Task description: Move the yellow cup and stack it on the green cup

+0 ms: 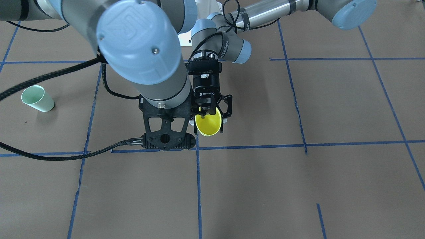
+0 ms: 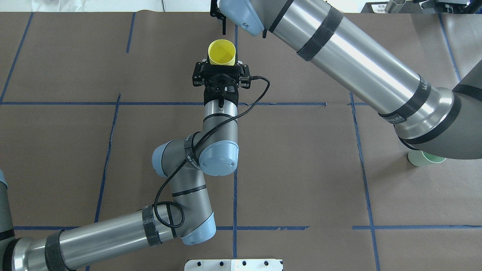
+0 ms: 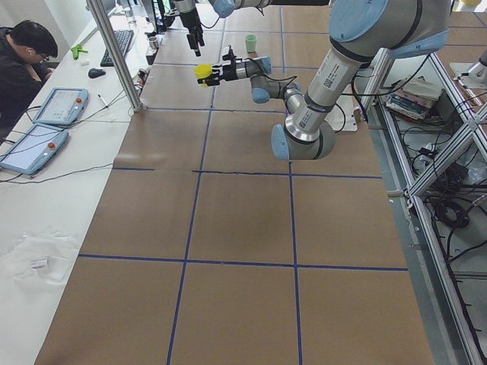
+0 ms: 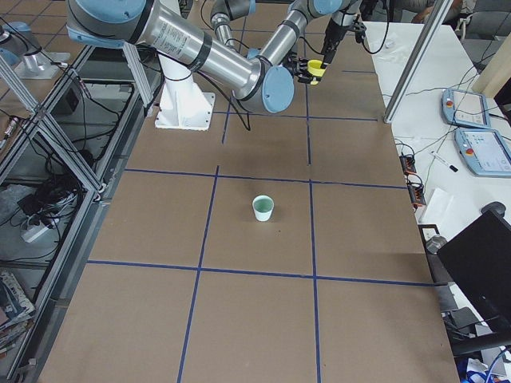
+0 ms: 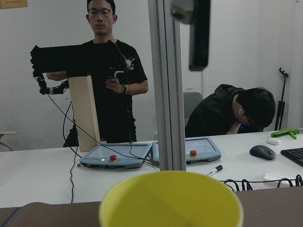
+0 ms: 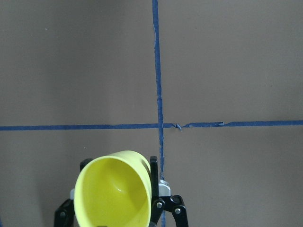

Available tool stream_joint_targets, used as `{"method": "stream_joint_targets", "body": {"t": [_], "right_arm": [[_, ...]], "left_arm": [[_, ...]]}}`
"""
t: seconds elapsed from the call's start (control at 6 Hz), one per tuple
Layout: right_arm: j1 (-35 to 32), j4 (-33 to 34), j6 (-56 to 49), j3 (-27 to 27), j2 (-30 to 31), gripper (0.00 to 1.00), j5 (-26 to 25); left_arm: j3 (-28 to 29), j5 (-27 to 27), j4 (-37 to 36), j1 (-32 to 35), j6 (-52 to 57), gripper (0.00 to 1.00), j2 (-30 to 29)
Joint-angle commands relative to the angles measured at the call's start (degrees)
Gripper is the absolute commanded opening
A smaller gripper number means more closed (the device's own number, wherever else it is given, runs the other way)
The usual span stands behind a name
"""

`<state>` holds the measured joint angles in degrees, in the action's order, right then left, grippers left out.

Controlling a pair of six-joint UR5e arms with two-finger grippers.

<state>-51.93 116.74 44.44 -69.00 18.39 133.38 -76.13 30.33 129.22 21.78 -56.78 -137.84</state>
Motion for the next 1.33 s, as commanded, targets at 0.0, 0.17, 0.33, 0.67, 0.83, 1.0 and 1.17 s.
{"method": "stream_joint_targets", "body": {"t": [0.0,0.17,0.33,0.67,0.83,1.0,1.17], "right_arm": [[1.65,0.06,-4.34,0.97,0.06,0.87,-2.15],[1.83,0.07,-5.14,1.93,-0.11,0.81,-2.24],[1.83,-0.02,-5.15,2.03,-0.37,0.78,-2.16],[1.92,-6.58,-4.1,4.82,-0.37,0.74,-2.16],[2.0,-7.31,-4.01,4.93,-0.37,0.71,-2.16],[2.61,-7.58,-3.75,5.02,-0.37,0.69,-2.16],[2.71,-7.58,-3.66,4.93,-0.37,0.62,-2.16]], "left_arm": [[0.28,-0.01,0.95,-0.07,0.0,0.44,0.2],[0.28,-0.01,0.95,0.02,0.0,0.44,0.2],[0.28,-0.01,0.95,0.02,0.0,0.44,0.29],[0.19,-0.01,1.04,0.02,0.0,0.44,0.29],[0.28,0.08,1.91,-0.07,0.0,0.44,0.2],[0.28,0.08,2.0,0.02,0.0,0.44,0.2],[0.28,0.08,2.0,0.02,0.0,0.44,0.2]]}}
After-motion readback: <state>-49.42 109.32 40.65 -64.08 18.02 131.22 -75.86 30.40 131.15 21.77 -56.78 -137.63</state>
